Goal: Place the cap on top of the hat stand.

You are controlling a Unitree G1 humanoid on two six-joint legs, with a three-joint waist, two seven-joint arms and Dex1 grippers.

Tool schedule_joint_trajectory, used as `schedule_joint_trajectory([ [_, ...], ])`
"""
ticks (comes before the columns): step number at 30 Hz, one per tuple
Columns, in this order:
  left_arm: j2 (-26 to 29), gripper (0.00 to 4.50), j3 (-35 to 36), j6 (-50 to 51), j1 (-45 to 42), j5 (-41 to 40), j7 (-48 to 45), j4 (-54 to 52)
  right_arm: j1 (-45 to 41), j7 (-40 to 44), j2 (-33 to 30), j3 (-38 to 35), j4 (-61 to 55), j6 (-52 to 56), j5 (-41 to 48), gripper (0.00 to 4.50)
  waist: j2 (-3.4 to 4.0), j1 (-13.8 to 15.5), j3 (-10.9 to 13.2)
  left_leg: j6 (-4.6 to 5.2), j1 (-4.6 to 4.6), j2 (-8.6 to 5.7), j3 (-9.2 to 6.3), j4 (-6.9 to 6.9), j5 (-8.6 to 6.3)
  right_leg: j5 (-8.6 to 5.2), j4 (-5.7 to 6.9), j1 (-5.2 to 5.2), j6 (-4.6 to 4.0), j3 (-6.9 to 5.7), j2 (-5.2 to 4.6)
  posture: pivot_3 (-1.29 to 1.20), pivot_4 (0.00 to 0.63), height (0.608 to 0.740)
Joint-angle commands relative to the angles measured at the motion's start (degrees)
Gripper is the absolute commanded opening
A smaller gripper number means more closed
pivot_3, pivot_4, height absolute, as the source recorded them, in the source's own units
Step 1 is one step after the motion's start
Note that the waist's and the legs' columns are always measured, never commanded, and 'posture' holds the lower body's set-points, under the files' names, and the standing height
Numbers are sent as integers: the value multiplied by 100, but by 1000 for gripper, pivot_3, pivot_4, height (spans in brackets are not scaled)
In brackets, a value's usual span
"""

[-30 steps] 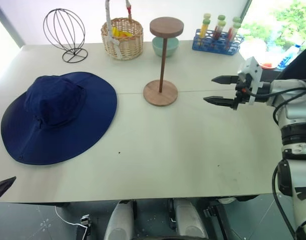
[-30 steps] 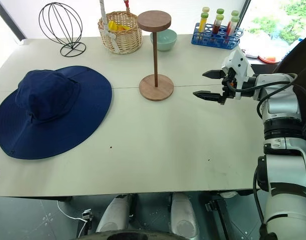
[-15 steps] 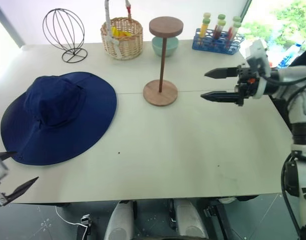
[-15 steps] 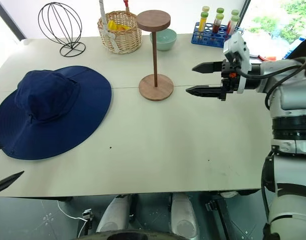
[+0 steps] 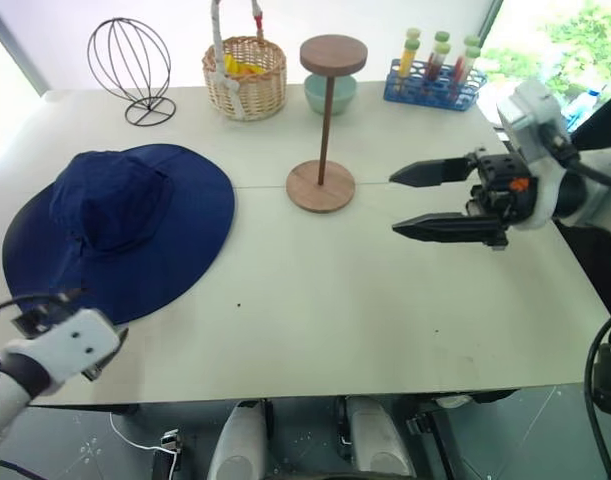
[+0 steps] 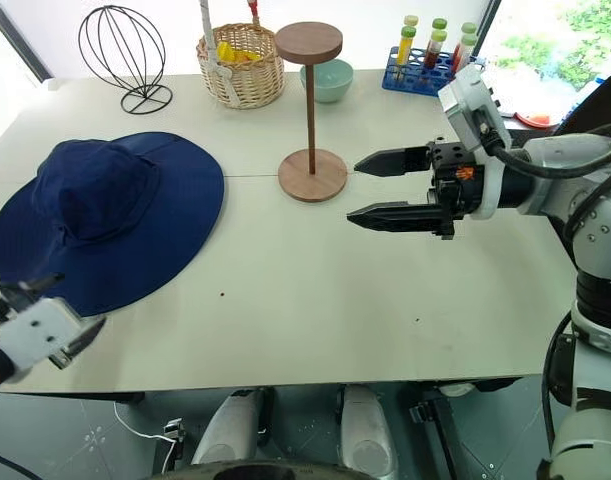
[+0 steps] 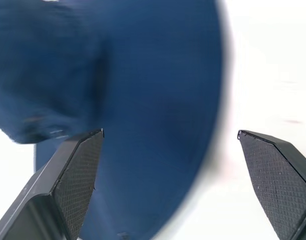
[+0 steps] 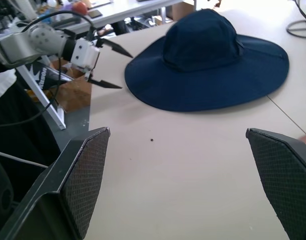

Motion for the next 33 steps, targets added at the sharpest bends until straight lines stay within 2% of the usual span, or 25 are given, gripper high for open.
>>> schedule_joint_trajectory([
  [1, 53, 4500, -306, -171, -55, 508, 231, 24, -148, -284, -76, -291, -164, 157, 343, 4463, 0, 7, 0, 0, 0, 4, -1, 0, 0, 0, 0, 0, 0, -1, 4, 0, 150, 740],
  [6, 269, 4500, -719, -301, -449, 1358, 660, 587, -88, -519, -150, -351, -213, 199, 544, 4463, 1, 9, -1, 0, 1, 4, -2, 9, 0, 2, 2, 3, -4, 0, 4, 0, 150, 740],
  [11, 345, 4500, -1166, -278, -1021, 1841, 993, 1179, -183, -768, -178, -430, -248, 290, 809, 4463, 10, 13, -7, 1, 3, 4, -1, 11, 0, 3, 4, 6, -3, 0, 3, 0, 150, 740],
  [15, 702, 4500, -1642, -708, -1347, 2721, 1646, 1796, -191, -952, -167, -422, -264, 261, 893, 4463, 35, 18, -21, 1, 11, 5, -3, 10, 1, 4, 12, 9, -3, -1, 4, 0, 150, 740],
  [19, 789, 4500, -2004, -925, -1771, 3227, 2434, 2434, -202, -1118, -143, -415, -300, 231, 969, 4463, 61, 17, -35, 1, 19, 5, -2, 1, 1, 1, 13, 13, 5, -1, 2, 0, 150, 740],
  [26, 579, 4500, -2411, -905, -2437, 3478, 3537, 3518, -140, -1302, -195, -514, -406, 167, 1059, 4463, 72, 19, -42, 1, 27, 16, 0, -6, 0, 16, 14, 14, 5, -7, 5, 0, 150, 740],
  [33, 455, 4500, -2641, -850, -3027, 3224, 3670, 4063, -95, -1529, -177, -585, -510, 158, 1208, 4463, 84, 91, -48, 1, 30, 18, 2, -6, 1, 18, 18, 16, 4, -7, 7, 0, 150, 740],
])
